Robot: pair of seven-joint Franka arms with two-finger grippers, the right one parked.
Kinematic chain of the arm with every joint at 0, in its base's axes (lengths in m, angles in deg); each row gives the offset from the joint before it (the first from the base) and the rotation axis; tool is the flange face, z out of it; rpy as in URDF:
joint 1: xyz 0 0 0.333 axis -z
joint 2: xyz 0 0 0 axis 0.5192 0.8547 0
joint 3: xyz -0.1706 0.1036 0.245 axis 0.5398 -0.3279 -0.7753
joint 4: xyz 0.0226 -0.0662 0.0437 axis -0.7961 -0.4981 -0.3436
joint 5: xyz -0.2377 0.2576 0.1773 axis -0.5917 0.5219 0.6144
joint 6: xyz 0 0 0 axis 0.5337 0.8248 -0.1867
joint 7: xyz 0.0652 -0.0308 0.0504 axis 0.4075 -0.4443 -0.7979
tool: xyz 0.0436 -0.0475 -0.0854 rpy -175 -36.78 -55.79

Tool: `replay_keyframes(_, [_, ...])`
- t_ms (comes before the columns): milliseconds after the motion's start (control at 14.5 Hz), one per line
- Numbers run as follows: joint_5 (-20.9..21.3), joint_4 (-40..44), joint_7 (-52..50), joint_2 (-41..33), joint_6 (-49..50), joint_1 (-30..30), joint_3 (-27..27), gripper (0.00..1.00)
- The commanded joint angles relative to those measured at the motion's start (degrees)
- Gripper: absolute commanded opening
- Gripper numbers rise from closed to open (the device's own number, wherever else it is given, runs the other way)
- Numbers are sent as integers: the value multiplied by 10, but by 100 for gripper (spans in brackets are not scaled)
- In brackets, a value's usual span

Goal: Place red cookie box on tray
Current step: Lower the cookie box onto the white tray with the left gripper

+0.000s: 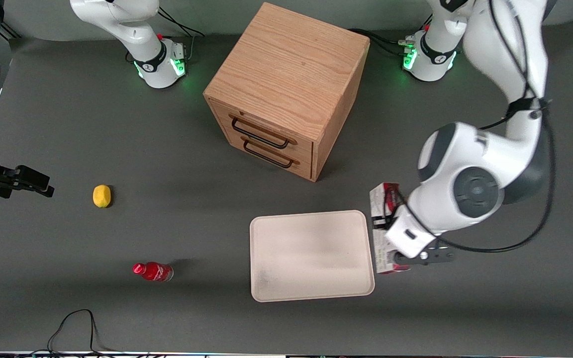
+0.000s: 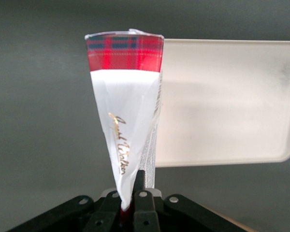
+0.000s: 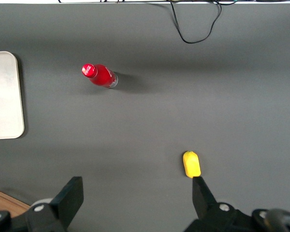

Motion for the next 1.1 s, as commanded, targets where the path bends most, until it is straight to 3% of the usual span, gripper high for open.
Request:
replay_keyframes(0, [25, 29, -51, 49, -41, 24, -7, 0])
replay_keyframes(207, [48, 26, -64, 83, -78, 30, -7, 0])
replay_keyframes(897, [52, 19, -78, 154, -152, 39, -10, 0])
replay_keyframes(966, [70, 11, -74, 152, -154, 39, -10, 90])
replay_keyframes(1034, [100, 8, -75, 149, -156, 43, -10, 100])
